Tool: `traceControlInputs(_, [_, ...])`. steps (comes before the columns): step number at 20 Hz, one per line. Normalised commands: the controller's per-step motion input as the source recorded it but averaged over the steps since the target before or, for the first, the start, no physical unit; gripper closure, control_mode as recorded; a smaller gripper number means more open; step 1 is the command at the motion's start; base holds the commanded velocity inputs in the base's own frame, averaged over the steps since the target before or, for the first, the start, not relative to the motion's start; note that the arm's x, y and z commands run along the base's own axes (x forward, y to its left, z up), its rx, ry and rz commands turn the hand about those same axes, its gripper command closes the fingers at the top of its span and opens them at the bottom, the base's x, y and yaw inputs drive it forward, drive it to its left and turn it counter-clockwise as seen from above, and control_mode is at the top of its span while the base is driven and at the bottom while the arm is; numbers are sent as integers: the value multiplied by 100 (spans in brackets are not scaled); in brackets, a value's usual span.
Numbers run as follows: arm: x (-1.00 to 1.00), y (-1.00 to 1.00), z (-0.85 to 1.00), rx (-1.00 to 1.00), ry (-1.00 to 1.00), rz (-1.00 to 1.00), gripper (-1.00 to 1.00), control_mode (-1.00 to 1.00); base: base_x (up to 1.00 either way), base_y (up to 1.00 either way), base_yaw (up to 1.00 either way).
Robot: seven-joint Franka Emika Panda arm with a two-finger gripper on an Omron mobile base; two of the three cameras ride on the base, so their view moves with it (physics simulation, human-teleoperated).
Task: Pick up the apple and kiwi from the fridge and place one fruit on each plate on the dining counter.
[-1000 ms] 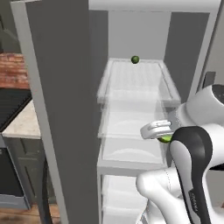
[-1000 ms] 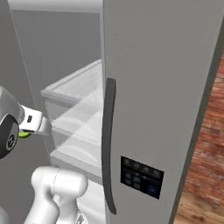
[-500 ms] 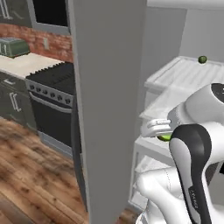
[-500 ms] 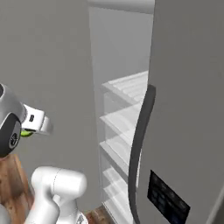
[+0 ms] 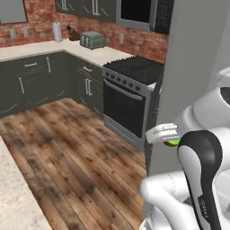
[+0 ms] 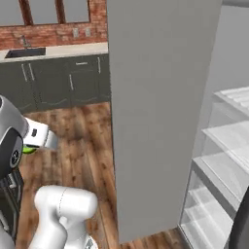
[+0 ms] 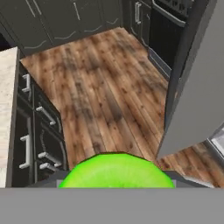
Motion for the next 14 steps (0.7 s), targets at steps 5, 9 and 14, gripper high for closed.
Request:
traceControlInputs(5, [0,0,0,0,0,0,100,100,22,100,58])
traceControlInputs(9, [0,0,0,0,0,0,100,100,91,34,46])
traceControlInputs(14, [0,0,0,0,0,0,100,100,100,-10,10])
